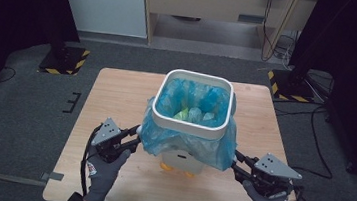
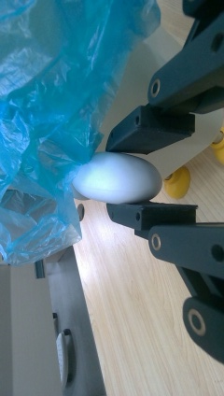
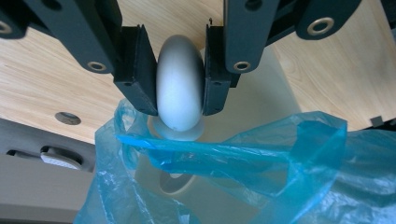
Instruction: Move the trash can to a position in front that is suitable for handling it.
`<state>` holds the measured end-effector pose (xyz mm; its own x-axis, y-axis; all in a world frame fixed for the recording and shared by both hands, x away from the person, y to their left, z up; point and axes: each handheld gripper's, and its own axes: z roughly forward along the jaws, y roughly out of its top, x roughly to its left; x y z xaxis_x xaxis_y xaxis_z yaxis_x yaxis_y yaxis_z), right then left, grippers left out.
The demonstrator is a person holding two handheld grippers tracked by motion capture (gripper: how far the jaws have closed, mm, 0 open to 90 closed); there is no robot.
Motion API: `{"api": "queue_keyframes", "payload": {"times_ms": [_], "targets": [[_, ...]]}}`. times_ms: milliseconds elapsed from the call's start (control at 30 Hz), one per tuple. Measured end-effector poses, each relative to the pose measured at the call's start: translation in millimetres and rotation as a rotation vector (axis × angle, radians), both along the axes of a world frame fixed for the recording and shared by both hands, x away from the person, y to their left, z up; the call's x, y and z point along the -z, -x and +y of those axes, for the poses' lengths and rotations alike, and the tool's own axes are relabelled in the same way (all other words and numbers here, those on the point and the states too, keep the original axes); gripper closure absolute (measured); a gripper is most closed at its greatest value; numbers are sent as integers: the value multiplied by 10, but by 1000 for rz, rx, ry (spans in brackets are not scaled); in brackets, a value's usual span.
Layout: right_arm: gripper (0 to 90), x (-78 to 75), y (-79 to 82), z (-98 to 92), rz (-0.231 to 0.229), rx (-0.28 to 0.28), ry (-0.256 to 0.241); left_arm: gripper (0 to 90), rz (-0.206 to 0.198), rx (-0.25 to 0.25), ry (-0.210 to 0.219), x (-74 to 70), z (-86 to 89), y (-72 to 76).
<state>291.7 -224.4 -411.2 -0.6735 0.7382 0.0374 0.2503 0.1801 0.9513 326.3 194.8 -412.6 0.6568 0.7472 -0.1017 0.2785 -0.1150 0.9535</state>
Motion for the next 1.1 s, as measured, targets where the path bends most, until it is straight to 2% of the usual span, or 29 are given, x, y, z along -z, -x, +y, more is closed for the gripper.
{"api": "queue_keyframes", "payload": {"times_ms": [433,533,667,767,867,933,967,1000,1100], "targets": [[672,18,40,22,6,-15,-19,636,3,2,17,11,33,-24],[672,44,30,31,10,-15,-9,634,-3,2,12,9,25,-21],[627,47,21,12,15,-16,-28,618,-23,4,-3,-11,39,-11],[567,25,26,0,9,-19,-61,551,-31,12,11,-28,105,3],[535,12,28,-20,5,-10,-68,523,-30,3,8,-10,174,39],[478,-11,29,-52,1,-4,-94,461,-23,-11,-9,29,210,61],[478,-11,29,-52,1,-4,-94,461,-15,-20,-16,55,227,69],[451,-29,31,-77,-5,-6,-110,409,-7,-29,-23,84,248,75],[439,-39,28,-103,-9,-5,-114,356,28,-67,-40,193,326,77]]}}
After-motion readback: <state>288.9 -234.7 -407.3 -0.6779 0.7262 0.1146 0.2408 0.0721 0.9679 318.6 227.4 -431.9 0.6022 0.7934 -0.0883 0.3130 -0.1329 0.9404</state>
